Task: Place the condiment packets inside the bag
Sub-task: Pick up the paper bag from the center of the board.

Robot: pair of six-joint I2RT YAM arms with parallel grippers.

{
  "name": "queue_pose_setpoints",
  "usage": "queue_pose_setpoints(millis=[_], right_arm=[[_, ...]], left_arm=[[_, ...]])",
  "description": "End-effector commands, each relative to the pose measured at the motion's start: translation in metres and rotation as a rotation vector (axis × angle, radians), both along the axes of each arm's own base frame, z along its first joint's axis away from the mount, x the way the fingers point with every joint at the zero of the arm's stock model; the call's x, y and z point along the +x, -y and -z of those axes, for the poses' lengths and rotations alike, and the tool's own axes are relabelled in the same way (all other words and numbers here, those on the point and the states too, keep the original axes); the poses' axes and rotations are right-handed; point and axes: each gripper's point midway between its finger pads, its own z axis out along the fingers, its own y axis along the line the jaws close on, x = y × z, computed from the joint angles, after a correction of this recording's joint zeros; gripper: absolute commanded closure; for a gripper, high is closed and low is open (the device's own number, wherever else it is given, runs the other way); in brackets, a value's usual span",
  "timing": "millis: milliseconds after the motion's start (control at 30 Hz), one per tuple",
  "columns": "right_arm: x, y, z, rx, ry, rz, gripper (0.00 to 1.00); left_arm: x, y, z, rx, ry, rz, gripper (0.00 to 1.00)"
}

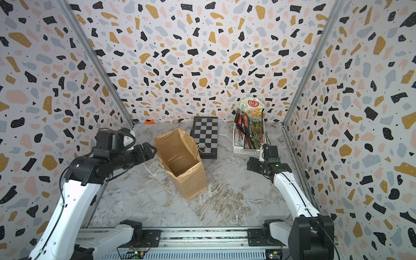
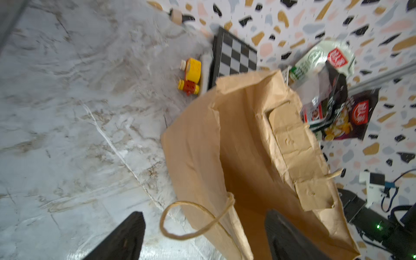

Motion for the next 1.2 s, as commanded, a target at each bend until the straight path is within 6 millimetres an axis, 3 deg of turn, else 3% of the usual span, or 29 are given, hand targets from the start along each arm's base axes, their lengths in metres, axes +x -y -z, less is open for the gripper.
queue_pose_setpoints(millis=[0,267,433,600,833,1167], right_arm=[[-0.005,-0.007,-0.008,-0.014,-0.023,-0.058,0.17],[-0.006,-0.014,-0.015,-0.039,-0.02,-0.096,0.19],[0.002,-0.02,-0.021,-0.061,-0.013,-0.119,0.21],[0.019,-0.038,-0.032,-0.102,0.014,-0.188,0.2],[0.059,-0.063,-0.047,-0.126,0.038,-0.258,0.15],[0.121,-0.105,-0.02,-0.1,-0.002,-0.363,0.13]], left_arm=[[-0.001,0.014,0.003,0.036,-0.04,0.068,0.14],[0.009,0.015,0.033,0.116,-0.114,0.098,0.25],[0.015,0.015,0.035,0.115,-0.092,0.087,0.4],[0.021,0.025,0.037,0.069,-0.081,0.106,0.61],[0.013,0.018,0.017,0.142,-0.049,0.159,1.0],[-0.021,-0.005,0.009,0.26,-0.063,0.196,1.0]])
